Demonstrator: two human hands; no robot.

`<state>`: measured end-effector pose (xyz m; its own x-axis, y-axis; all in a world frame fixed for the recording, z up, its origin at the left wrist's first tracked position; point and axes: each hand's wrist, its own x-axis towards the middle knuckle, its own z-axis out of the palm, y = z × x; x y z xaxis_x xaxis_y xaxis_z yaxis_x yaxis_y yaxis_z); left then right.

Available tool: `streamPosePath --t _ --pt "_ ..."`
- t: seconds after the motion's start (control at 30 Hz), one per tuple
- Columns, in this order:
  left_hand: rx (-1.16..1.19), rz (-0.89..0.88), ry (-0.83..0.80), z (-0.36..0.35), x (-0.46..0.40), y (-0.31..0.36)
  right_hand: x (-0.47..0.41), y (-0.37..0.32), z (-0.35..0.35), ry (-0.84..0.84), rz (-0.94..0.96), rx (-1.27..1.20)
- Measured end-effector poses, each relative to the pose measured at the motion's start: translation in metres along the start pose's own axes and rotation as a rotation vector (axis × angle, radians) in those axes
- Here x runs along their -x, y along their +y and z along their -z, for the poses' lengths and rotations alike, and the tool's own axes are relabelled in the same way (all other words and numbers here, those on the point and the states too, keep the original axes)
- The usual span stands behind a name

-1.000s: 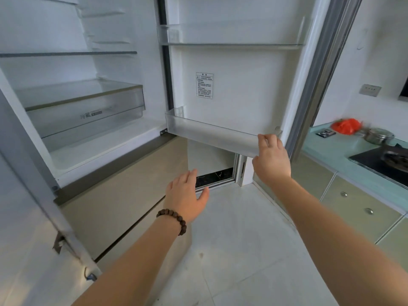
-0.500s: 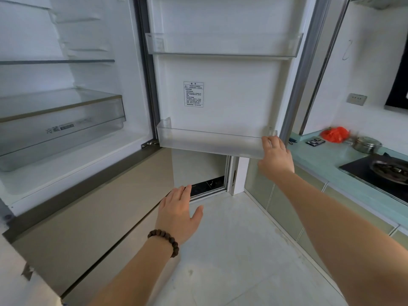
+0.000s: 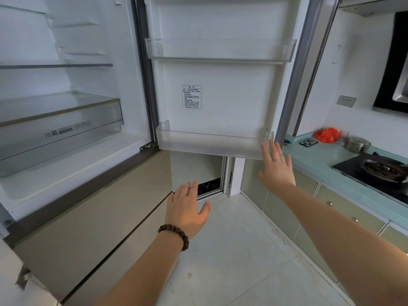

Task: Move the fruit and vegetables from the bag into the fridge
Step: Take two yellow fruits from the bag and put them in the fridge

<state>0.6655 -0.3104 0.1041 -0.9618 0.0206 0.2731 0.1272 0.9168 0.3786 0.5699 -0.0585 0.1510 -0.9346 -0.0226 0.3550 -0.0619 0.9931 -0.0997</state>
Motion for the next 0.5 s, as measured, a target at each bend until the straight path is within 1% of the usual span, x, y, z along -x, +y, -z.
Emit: streamPosePath --t 0.17,0.27,0.5 --pt "0.0 -0.064 0.023 -0.003 0.01 0.006 0.061 -0.008 -0.004 0.101 -0.072 -0.124" --pt "0.025 -0.095 -0.008 -0.01 0.02 0.01 0.103 -0.016 -0.011 0.107 -0.13 -0.196" --pt "0.059 -0.238 -0.078 -0.031 0.042 0.025 0.181 -0.022 -0.022 0.101 -0.253 -0.207"
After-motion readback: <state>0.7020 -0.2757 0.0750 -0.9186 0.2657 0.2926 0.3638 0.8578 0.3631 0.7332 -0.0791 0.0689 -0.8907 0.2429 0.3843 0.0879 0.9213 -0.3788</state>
